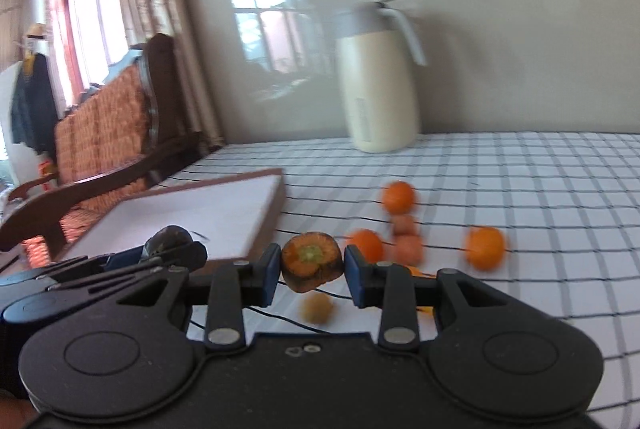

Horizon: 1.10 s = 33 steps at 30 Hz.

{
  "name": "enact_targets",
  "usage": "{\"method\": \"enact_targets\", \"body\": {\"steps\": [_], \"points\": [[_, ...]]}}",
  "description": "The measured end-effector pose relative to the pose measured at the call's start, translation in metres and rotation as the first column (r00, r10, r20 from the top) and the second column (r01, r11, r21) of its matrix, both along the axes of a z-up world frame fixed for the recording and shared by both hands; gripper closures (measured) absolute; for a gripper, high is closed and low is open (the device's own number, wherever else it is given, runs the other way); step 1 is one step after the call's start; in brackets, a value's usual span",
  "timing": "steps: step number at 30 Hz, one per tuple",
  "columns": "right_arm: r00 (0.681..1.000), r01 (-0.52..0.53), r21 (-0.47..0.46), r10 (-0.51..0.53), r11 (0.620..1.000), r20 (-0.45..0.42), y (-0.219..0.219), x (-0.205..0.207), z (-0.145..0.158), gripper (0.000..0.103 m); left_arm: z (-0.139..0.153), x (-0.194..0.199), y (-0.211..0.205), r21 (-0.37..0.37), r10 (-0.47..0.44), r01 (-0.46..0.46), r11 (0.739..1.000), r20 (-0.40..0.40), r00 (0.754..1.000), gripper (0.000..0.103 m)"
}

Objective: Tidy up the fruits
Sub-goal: 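Carry the dark fruit and carrot chunk over the white box with both tools, then open both tools to drop the dark fruit and carrot chunk into the box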

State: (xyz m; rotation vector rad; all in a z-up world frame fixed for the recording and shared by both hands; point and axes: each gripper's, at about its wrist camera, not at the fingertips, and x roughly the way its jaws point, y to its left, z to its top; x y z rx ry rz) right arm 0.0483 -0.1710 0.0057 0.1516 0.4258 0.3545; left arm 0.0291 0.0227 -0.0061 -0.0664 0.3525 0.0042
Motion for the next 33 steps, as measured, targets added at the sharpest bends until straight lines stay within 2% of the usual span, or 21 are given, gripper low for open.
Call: {"method": "enact_targets", "body": {"steps": [5, 11, 18, 28, 29, 30, 32, 33], "points": [[0.998, -0.059, 0.013, 0.058, 0.998, 0.027, 0.03, 0.013, 0.005, 0.077, 0.006, -0.001, 0.045, -0.009, 0.122, -0.122, 0.992, 0.026, 0.992, 0.063], [0.995, -0.092, 0.014, 0.091, 0.996, 0.047, 0.052, 0.024, 0.01, 0.077, 0.009, 0.002, 0.094, -0.029, 0.25, -0.249, 0.968, 0.02, 0.968, 0.063], [0.994, -0.103, -0.004, 0.103, 0.995, 0.038, 0.072, 0.041, 0.008, 0.077, 0.006, 0.013, 0.129, -0.006, 0.334, -0.334, 0.942, 0.005, 0.942, 0.063], [0.996, -0.085, -0.029, 0.085, 0.996, -0.006, 0.094, 0.072, -0.006, 0.074, -0.01, 0.033, 0.167, 0.006, 0.423, -0.423, 0.906, -0.07, 0.904, 0.063], [0.997, -0.076, -0.039, 0.076, 0.996, -0.003, 0.095, 0.073, -0.007, 0.068, -0.012, 0.036, 0.17, 0.004, 0.424, -0.425, 0.905, -0.085, 0.902, 0.063], [0.998, -0.062, -0.047, 0.062, 0.997, -0.004, 0.097, 0.074, -0.009, 0.05, -0.014, 0.039, 0.172, 0.004, 0.426, -0.428, 0.904, -0.101, 0.899, 0.063], [0.999, -0.047, -0.021, 0.047, 0.999, 0.009, 0.093, 0.073, -0.009, 0.027, -0.018, 0.045, 0.174, 0.012, 0.44, -0.443, 0.897, -0.133, 0.888, 0.062], [0.999, -0.042, -0.01, 0.042, 0.999, 0.018, 0.092, 0.071, -0.008, 0.028, -0.019, 0.046, 0.175, 0.004, 0.439, -0.443, 0.897, -0.144, 0.887, 0.062]]}}
